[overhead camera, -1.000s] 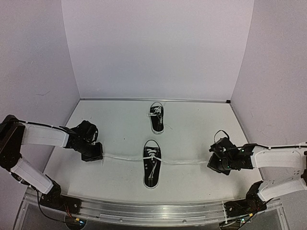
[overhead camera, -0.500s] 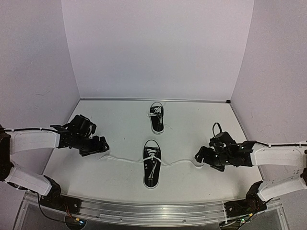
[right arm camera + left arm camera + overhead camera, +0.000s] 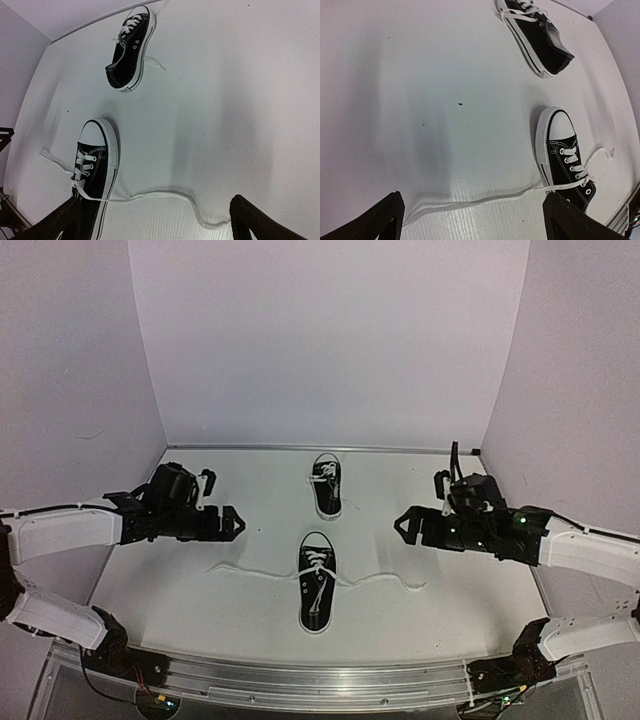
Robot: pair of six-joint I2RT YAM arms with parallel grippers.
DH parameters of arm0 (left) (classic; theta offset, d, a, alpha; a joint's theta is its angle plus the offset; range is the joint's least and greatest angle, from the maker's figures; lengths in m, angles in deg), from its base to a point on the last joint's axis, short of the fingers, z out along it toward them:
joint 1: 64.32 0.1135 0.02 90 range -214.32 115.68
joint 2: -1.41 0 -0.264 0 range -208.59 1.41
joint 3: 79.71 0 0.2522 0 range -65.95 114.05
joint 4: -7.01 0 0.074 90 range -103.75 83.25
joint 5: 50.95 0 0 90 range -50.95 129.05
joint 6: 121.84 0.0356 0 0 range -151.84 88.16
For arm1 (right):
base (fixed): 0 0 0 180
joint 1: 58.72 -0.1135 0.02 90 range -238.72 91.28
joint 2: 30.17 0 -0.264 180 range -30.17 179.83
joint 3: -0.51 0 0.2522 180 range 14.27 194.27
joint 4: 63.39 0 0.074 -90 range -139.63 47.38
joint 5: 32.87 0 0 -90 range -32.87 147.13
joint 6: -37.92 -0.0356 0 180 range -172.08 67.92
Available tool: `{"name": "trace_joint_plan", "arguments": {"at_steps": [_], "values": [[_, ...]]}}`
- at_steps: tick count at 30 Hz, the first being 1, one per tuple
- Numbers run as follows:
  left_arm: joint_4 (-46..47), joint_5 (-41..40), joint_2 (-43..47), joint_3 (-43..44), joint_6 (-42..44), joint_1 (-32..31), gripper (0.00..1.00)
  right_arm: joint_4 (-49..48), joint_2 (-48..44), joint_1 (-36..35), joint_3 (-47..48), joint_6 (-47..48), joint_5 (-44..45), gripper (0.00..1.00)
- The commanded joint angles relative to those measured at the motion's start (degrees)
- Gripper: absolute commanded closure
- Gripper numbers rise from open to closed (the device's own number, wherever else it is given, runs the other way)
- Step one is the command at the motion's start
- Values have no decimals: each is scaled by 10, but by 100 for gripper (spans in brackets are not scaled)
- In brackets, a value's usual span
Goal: Tie the shoes
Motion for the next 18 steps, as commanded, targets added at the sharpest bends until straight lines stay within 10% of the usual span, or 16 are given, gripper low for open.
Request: {"name": "trace_joint_plan", "arguments": {"at_steps": [1,18], "values": [[-13,-78,-40,72,73,-61,0,-9,47,1,68,75,-8,2],[30,49,-121,73,234,-105,0,-98,113,1,142,194,-105,2]]}}
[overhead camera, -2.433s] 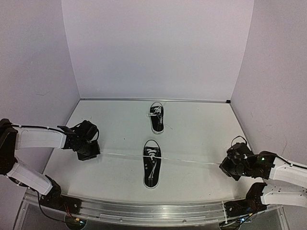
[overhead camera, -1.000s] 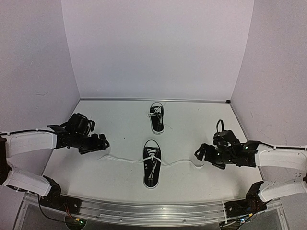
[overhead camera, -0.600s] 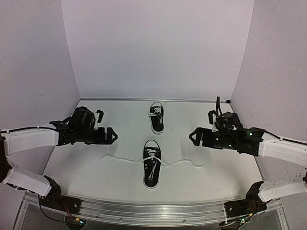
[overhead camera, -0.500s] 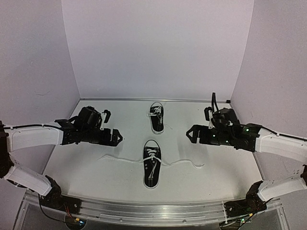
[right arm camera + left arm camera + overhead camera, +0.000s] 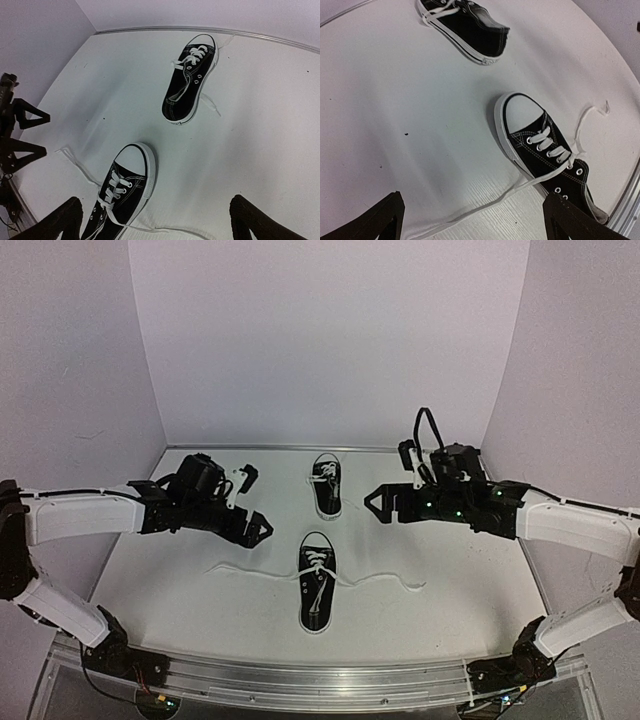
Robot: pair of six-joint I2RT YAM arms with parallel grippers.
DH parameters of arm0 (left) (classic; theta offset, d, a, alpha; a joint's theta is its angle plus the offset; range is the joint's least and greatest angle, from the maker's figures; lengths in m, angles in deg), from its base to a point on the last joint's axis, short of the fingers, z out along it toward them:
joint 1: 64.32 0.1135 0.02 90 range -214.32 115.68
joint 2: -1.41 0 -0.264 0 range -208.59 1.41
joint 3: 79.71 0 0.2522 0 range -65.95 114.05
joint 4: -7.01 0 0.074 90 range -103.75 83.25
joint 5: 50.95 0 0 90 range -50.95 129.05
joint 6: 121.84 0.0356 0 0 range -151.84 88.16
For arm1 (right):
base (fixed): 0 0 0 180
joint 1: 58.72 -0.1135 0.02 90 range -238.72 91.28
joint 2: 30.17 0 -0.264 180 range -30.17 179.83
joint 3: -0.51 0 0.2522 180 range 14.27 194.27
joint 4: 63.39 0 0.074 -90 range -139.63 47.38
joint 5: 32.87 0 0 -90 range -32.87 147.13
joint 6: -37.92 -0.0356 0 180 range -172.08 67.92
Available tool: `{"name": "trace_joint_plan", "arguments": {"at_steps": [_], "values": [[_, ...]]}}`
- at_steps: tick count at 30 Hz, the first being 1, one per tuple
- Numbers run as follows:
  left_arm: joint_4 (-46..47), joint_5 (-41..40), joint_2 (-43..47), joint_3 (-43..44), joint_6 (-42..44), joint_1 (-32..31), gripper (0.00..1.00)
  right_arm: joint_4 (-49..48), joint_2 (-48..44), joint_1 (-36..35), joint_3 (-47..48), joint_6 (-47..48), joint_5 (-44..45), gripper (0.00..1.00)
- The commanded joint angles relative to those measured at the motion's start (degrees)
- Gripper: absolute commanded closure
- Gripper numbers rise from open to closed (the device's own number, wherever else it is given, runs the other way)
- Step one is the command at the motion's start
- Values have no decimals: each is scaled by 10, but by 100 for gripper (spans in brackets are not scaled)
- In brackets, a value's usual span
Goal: Tie the shoes
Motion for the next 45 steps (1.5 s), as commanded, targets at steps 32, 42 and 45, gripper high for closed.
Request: {"name": "trace_joint_plan", "arguments": {"at_steps": [32,42,45], "values": [[-75,113,-285,137,403,-67,63,-46,-34,1,-35,29,-99,2],[-51,84,-270,122,381,-78,99,-45,-37,1,-40,19,-91,2],[-15,107,-229,93,353,-78,100,-45,-35,1,-40,14,-94,2]]}}
